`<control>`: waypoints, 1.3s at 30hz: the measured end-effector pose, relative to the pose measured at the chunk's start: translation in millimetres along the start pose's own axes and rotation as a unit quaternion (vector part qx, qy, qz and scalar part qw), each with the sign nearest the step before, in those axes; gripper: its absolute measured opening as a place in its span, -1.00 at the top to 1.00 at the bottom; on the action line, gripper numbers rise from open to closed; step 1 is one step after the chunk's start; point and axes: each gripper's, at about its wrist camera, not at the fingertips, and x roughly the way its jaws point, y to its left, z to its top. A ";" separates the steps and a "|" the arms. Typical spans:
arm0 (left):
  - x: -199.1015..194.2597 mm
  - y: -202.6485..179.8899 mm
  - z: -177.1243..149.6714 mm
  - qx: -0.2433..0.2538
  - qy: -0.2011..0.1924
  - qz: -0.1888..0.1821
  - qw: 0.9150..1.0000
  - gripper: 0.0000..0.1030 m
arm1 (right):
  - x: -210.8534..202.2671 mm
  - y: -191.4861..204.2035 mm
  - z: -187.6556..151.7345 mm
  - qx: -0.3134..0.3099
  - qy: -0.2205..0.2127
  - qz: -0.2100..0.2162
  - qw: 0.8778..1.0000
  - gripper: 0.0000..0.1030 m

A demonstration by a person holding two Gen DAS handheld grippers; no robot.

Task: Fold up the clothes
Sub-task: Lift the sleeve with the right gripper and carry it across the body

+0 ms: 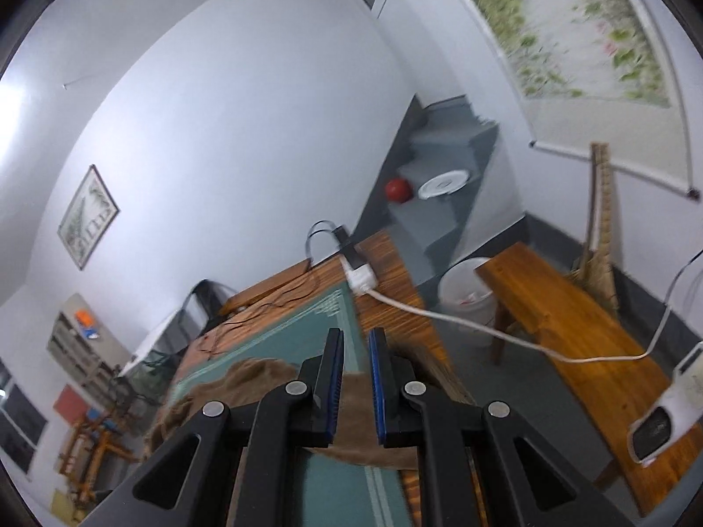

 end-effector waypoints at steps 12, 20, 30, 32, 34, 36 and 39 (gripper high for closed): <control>-15.1 23.2 20.8 -0.011 -0.005 0.004 1.000 -0.69 | 23.7 9.2 -22.4 0.020 0.036 -0.014 0.999 -0.09; -5.3 34.1 19.8 -0.018 0.020 0.013 1.000 -0.69 | 58.3 15.8 -109.2 -0.152 0.140 -0.130 0.970 -0.66; -10.5 7.3 8.4 -0.002 0.011 0.007 1.000 -0.69 | 159.4 -4.9 -152.4 -0.269 0.269 -0.147 0.913 -0.36; -14.3 9.3 4.0 -0.010 0.007 0.011 1.000 -0.69 | 165.5 -23.3 -149.9 -0.240 0.286 -0.146 0.916 0.02; -15.6 14.8 -0.8 -0.023 0.007 0.016 1.000 -0.69 | 161.7 -34.0 -141.5 -0.215 0.283 -0.142 0.924 0.28; -15.2 20.9 -4.9 -0.036 0.010 0.020 0.999 -0.69 | 155.4 -41.3 -132.7 -0.195 0.276 -0.138 0.931 0.42; -13.3 23.2 -5.3 -0.043 0.013 0.018 0.999 -0.69 | 141.8 -45.0 -120.1 -0.168 0.256 -0.131 0.943 0.47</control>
